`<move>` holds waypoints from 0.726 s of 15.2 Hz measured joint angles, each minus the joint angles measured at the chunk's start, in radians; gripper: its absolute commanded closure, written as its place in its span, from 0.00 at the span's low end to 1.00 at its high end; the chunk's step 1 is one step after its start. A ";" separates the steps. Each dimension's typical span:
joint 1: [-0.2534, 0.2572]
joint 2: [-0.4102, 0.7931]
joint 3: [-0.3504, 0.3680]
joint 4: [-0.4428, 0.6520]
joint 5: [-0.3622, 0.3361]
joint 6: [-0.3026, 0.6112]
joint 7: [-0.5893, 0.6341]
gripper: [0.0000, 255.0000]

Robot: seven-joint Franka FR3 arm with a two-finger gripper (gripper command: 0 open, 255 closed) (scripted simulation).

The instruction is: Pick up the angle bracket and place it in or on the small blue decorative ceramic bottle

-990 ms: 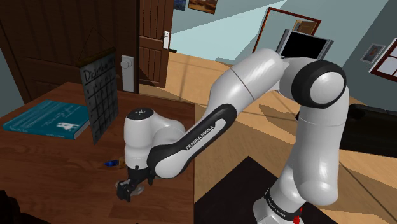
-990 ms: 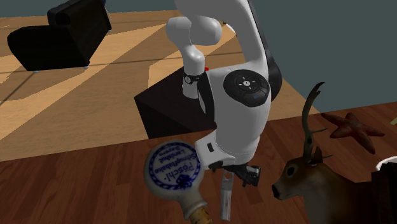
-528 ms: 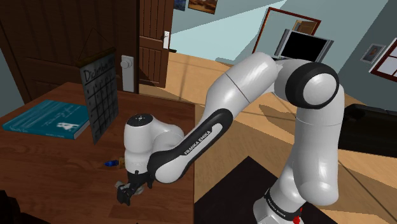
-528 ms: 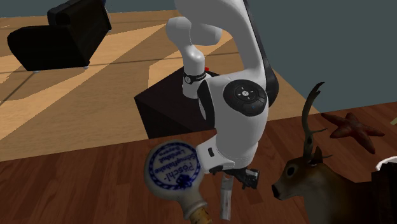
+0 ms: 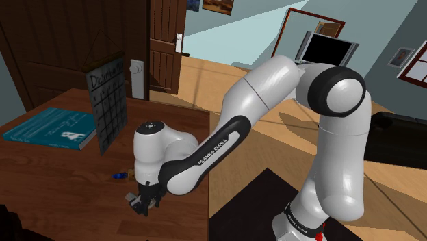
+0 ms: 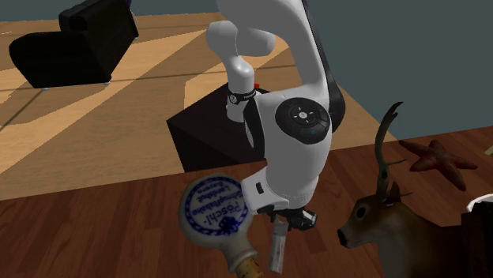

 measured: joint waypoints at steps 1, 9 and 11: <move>0.000 -0.002 0.000 -0.003 0.000 0.007 0.001 1.00; -0.007 -0.025 0.016 0.002 0.021 -0.015 -0.014 1.00; -0.012 -0.043 0.022 0.005 0.032 -0.034 -0.020 1.00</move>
